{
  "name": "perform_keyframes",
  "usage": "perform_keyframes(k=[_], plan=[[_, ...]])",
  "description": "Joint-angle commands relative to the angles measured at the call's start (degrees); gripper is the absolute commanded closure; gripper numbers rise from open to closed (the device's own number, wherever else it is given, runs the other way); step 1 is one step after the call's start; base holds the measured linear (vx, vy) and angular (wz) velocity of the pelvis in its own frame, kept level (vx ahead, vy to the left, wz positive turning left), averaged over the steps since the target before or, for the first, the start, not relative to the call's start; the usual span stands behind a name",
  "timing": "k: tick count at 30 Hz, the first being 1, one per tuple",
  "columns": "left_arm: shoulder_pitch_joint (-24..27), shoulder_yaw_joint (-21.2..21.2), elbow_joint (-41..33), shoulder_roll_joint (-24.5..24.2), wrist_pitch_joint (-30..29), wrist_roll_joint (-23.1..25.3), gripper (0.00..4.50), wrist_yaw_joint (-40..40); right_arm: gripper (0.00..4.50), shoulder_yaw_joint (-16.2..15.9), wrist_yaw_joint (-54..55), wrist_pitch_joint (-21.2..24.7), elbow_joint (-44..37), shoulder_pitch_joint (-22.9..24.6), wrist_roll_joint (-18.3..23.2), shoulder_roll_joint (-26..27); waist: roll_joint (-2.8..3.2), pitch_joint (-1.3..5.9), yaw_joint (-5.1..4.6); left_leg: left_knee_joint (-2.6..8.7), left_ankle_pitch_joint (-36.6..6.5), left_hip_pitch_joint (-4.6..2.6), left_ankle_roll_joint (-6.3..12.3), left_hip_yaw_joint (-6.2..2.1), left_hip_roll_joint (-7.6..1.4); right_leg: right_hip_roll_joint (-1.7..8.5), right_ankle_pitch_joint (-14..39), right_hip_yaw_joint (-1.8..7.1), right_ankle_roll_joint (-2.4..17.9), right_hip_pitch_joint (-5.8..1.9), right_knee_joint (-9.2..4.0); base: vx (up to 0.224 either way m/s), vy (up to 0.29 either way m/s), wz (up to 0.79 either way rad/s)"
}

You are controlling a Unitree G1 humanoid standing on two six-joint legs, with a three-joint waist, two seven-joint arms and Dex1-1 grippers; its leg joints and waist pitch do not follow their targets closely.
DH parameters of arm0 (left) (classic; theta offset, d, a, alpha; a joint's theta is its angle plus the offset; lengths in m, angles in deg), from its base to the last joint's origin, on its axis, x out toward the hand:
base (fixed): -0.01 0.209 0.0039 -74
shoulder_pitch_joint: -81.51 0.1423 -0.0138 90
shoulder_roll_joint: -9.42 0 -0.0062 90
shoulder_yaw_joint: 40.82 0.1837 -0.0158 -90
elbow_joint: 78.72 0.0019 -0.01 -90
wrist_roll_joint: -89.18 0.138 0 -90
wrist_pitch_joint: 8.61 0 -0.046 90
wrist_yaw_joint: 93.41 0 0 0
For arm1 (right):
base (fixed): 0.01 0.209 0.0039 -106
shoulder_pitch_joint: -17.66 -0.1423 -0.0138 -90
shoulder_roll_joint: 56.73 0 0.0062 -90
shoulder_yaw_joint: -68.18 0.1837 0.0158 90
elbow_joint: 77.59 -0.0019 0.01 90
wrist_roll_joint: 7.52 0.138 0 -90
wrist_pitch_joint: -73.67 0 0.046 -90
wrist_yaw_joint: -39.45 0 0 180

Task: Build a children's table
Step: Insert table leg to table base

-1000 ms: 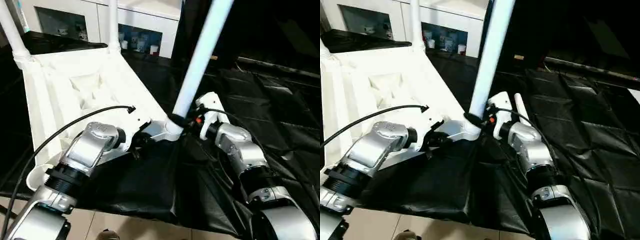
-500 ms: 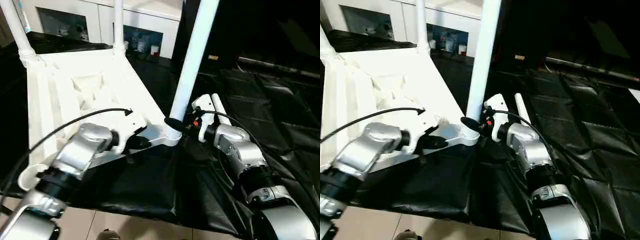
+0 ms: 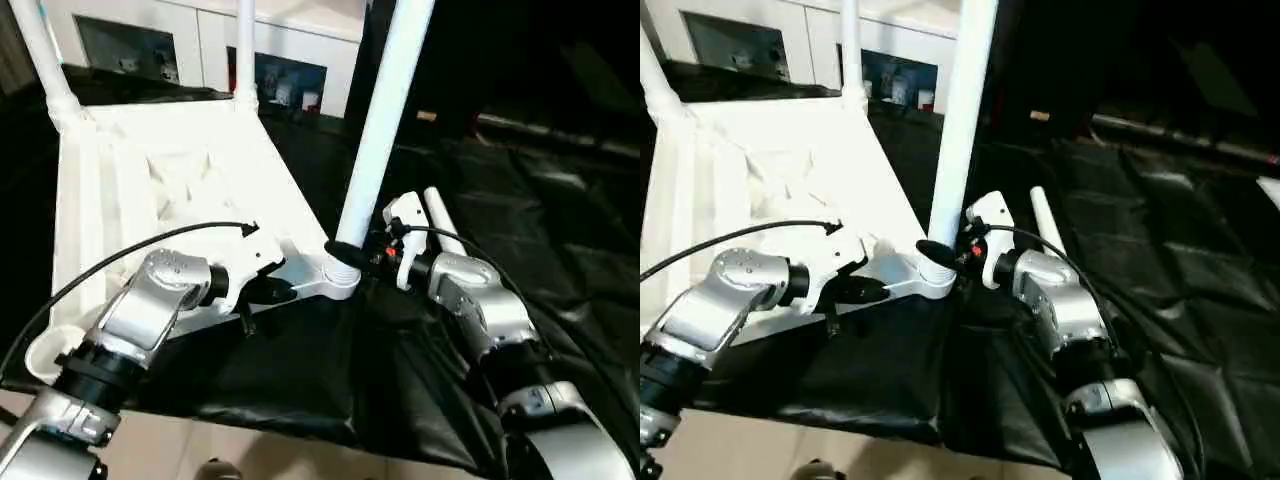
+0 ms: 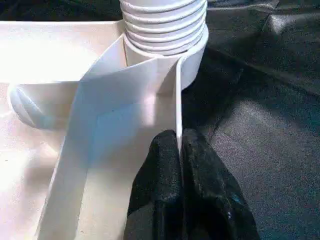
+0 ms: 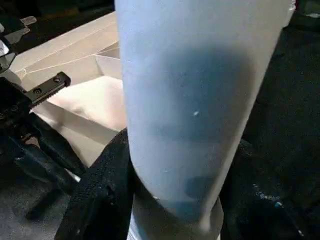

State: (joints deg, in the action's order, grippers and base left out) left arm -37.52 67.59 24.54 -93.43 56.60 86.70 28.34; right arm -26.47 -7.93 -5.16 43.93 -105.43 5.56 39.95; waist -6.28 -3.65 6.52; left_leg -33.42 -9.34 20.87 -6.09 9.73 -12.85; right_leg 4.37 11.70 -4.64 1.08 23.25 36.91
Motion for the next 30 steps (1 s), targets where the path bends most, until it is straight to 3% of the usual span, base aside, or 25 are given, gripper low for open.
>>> perform_keyframes(k=[1,2,4,5,6,8,10,11,13,14,18,23,30], plan=[[0.38,0.98,-2.54,1.59,2.72,-2.34,4.50,-2.24,2.61,1.41,1.12,0.89,-1.48,0.19,0.35,-0.40,0.76,4.08,0.00,3.69,-8.06,-0.50,-1.15,0.36,-0.50,3.50,6.16,3.06,9.47,-3.25,-4.09,0.000,0.000,0.00],[0.28,0.72,-2.60,1.73,2.30,-2.41,4.50,-2.14,2.61,0.93,0.92,1.09,-2.21,0.64,0.08,-0.46,1.51,4.12,0.01,3.69,-8.58,-0.60,-1.46,0.33,-0.50,3.49,6.07,3.09,9.57,-3.22,-4.12,0.000,0.000,0.00],[0.21,0.53,-2.64,1.89,1.93,-2.58,4.50,-2.08,2.61,0.81,0.80,1.44,-2.99,1.02,0.22,-0.49,0.92,4.09,-0.05,3.68,-8.40,-0.57,-1.47,0.40,-0.49,3.35,5.32,3.08,9.60,-3.28,-4.12,0.000,0.000,0.00],[0.20,0.60,-2.59,1.95,1.72,-2.73,4.50,-2.34,2.61,0.82,0.88,1.56,-3.24,1.14,0.30,-0.53,1.06,4.10,0.01,3.70,-8.47,-0.61,-1.50,0.36,-0.49,3.38,5.53,3.06,9.58,-3.26,-4.08,0.000,0.000,0.00],[0.17,0.70,-2.53,1.89,1.65,-2.48,4.50,-2.37,2.61,0.89,0.84,2.01,-3.72,1.29,0.64,-0.55,1.77,4.13,0.06,3.72,-8.73,-0.67,-1.68,0.28,-0.49,3.41,5.43,3.08,9.67,-3.22,-4.00,0.000,0.000,0.00],[-0.18,0.47,-1.87,2.49,1.98,-1.98,4.50,-1.51,2.61,0.73,0.84,2.28,-4.52,1.66,0.57,-0.96,1.04,4.10,-0.10,3.69,-9.30,-0.65,-1.69,0.40,-0.50,3.34,5.59,3.07,9.71,-3.23,-4.20,0.000,0.000,0.00],[-0.38,0.02,-1.58,3.10,1.82,-2.37,4.50,-1.23,2.61,0.97,1.05,2.61,-4.86,1.87,0.85,-0.93,1.11,4.09,0.08,3.71,-9.45,-0.65,-1.77,0.33,-0.53,3.44,6.71,3.07,9.42,-3.27,-4.20,0.000,0.000,0.00],[-0.84,-0.30,-1.27,3.73,1.35,-2.91,4.21,-1.15,2.61,0.86,1.24,2.73,-5.44,2.29,0.69,-1.09,1.65,4.09,0.09,3.74,-9.50,-0.68,-1.88,0.28,-0.53,3.45,6.60,3.11,9.45,-3.22,-4.16,0.000,0.000,0.00],[-1.04,-0.28,-1.35,3.73,0.63,-2.98,3.93,-1.20,2.61,0.98,1.36,3.12,-5.74,2.46,0.91,-0.96,1.17,4.08,0.04,3.70,-9.66,-0.67,-1.87,0.35,-0.50,3.36,6.50,3.10,9.38,-3.20,-4.24,0.000,0.000,0.00],[-1.36,-0.37,-1.42,3.83,0.28,-3.04,3.93,-1.18,2.61,0.94,1.54,3.29,-5.93,2.56,0.82,-0.94,1.29,4.13,0.08,3.68,-9.44,-0.65,-1.80,0.36,-0.50,3.43,6.34,3.13,9.57,-3.23,-4.20,0.000,0.000,0.00],[-1.89,-0.79,-0.93,4.32,0.86,-2.25,3.57,0.49,2.61,0.72,1.53,3.65,-6.08,2.58,0.79,-0.91,0.72,4.11,-0.01,3.68,-9.27,-0.49,-1.79,0.33,-0.51,3.38,5.78,3.05,9.62,-3.31,-4.19,0.000,0.000,0.00],[-1.61,0.25,0.22,3.59,0.50,-0.82,3.55,-0.11,2.61,0.48,1.52,4.11,-5.89,1.86,0.63,-1.00,0.83,4.08,-0.14,3.66,-9.48,-0.40,-1.75,0.27,-0.49,3.48,8.20,3.09,8.46,-3.30,-4.39,0.000,0.000,0.00],[-1.08,1.23,-0.27,1.94,-1.49,1.20,3.55,0.49,2.61,0.01,1.33,3.83,-5.10,1.61,0.04,-1.21,0.61,4.04,-0.17,3.70,-9.86,-0.55,-1.77,0.28,-0.58,3.44,8.17,3.06,8.83,-3.18,-4.41,0.000,0.000,0.00]])
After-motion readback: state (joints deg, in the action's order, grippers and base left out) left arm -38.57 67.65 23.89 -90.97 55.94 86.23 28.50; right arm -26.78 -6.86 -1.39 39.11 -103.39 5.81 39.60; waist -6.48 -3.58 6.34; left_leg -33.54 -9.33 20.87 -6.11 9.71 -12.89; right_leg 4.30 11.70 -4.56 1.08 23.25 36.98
